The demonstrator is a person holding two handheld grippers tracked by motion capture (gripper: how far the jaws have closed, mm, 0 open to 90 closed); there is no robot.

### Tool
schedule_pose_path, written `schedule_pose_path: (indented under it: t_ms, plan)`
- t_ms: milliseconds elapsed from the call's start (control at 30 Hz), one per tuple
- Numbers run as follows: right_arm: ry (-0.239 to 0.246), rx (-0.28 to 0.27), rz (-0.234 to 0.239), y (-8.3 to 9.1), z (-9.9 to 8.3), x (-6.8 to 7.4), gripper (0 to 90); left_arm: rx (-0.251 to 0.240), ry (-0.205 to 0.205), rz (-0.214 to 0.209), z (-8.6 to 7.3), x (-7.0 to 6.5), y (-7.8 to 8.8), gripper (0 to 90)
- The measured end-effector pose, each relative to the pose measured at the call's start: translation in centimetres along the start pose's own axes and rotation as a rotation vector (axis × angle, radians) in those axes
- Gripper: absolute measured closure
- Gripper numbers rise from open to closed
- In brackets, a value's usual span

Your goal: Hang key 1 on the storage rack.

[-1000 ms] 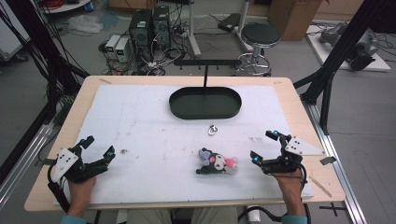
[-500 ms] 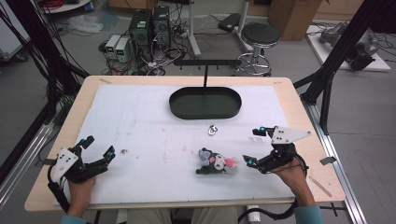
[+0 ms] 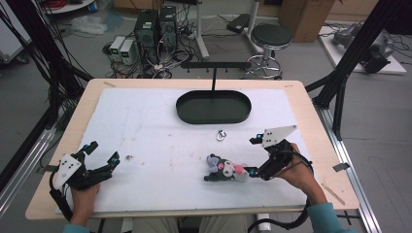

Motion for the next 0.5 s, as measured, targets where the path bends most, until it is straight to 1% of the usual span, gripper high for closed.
schedule_pose_path:
  t_ms: [67,133,200,233,267,400,500]
  plan:
    - [0.004,0.033,0.013,-0.4,-0.3,0.2,0.8,0.0,0.0,0.0,0.0,0.0,0.0,13.4]
    - [0.012,0.054,0.029,-0.7,-0.6,0.3,0.9,0.001,0.002,0.001,0.0,0.0,0.0,13.5]
    - [0.005,0.081,0.041,-1.0,-0.9,0.5,0.9,0.002,0.001,0.001,0.0,0.0,0.0,13.5]
    - [0.012,0.092,0.049,-1.1,-1.1,0.6,0.9,0.003,0.002,0.001,0.0,0.0,0.0,13.5]
    - [0.015,0.11,0.047,-1.3,-1.3,0.6,0.9,0.003,0.001,0.001,0.0,0.0,0.0,13.5]
    - [0.022,0.159,0.067,-1.8,-1.9,0.9,1.7,0.0,0.0,0.0,0.0,0.0,0.0,13.5]
    - [0.028,0.197,0.072,-2.3,-2.4,1.0,1.7,0.0,-0.002,0.0,0.0,0.0,0.0,13.5]
Point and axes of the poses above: each handheld gripper's, and its own axes: y roughly backward along the jaws, z roughly out of its top, x roughly to its left, the point moved 10 cm from there along -y, roughly forward along the jaws, and after that the axes turned 12 degrees about -x, right-handed, at the moved point
